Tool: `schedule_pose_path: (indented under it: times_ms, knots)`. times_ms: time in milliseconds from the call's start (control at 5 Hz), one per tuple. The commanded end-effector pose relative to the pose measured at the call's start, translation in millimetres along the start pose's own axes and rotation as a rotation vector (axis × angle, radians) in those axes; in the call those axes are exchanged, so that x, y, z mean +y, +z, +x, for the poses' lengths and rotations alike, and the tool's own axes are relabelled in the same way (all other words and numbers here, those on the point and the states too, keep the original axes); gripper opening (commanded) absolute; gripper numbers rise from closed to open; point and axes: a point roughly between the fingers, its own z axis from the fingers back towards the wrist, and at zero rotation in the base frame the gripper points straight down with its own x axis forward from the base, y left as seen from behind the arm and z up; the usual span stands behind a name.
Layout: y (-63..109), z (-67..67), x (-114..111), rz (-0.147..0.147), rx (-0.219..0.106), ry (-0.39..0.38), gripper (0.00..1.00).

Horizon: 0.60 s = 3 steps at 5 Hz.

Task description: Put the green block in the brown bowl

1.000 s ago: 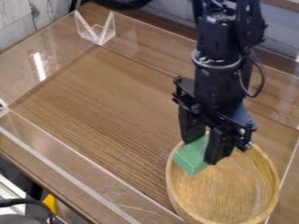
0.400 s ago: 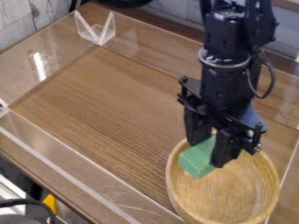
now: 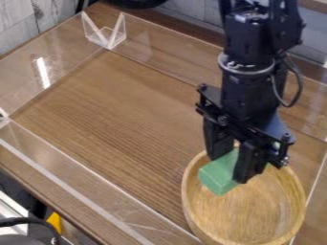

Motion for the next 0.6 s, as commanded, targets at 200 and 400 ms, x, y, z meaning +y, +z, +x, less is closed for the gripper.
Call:
schedule_pose_path:
  times_ms: [200,400]
  knots:
    - [3.6,4.6,-3.3,-0.01,-0.049,0.007,0.0]
    - [0.0,5.0,-3.1,-0.014,-0.05,0.012,0.0]
